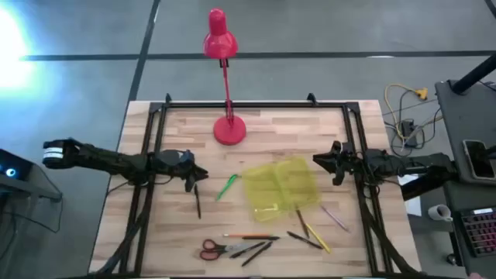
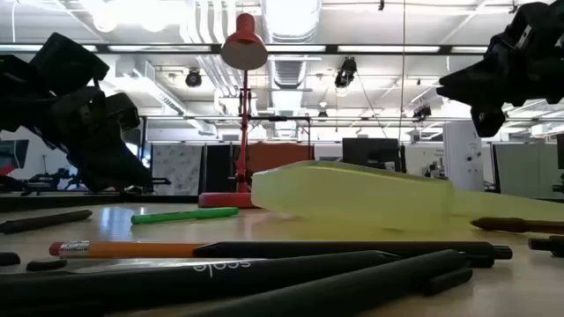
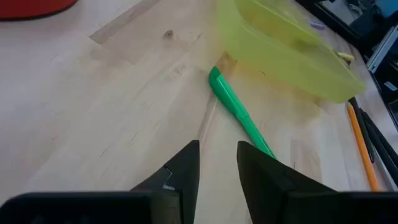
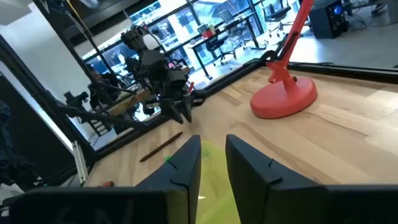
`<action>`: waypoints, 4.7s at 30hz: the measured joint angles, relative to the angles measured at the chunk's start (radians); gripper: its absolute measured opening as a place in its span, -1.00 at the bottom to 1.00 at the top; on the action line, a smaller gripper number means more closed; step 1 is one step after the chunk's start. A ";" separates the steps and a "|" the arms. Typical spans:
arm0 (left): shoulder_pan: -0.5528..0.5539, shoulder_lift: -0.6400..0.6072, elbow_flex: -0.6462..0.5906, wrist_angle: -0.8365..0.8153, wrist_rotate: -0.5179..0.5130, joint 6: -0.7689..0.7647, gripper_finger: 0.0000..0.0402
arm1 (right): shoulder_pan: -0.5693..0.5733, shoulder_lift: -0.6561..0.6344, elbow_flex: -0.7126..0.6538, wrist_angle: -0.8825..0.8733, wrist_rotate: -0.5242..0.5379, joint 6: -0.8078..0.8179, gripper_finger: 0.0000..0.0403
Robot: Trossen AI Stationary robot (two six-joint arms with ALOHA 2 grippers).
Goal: Pick & place school supplies into a supply box
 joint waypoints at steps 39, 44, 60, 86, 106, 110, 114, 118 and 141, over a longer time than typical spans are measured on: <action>0.000 0.000 0.000 0.000 0.000 0.000 -0.54 | -0.001 0.000 0.000 0.000 0.000 0.000 -0.66; 0.000 0.000 0.000 0.000 0.000 0.000 -0.54 | -0.001 0.000 0.000 0.000 0.000 0.000 -0.66; 0.000 0.000 0.000 0.000 0.000 0.000 -0.54 | -0.001 0.000 0.000 0.000 0.000 0.000 -0.66; 0.000 0.000 0.000 0.000 0.000 0.000 -0.54 | 0.000 0.221 0.000 0.136 0.074 0.837 -0.66; 0.000 0.000 0.000 0.000 -0.003 0.000 -0.54 | 0.084 0.730 0.665 -0.896 -0.071 0.911 -0.60; 0.000 0.000 0.000 0.000 -0.003 0.000 -0.54 | 0.129 0.908 0.826 -1.190 -0.180 0.871 -0.47; 0.000 0.000 0.000 0.000 -0.003 0.000 -0.54 | 0.214 1.038 0.918 -1.230 -0.240 0.819 -0.30; 0.000 0.000 0.000 0.000 -0.002 0.000 -0.54 | 0.326 1.165 0.967 -1.244 -0.291 0.820 -0.12; 0.000 0.000 0.000 0.000 0.001 0.000 -0.54 | 0.524 1.476 0.756 -0.921 -0.506 1.003 0.01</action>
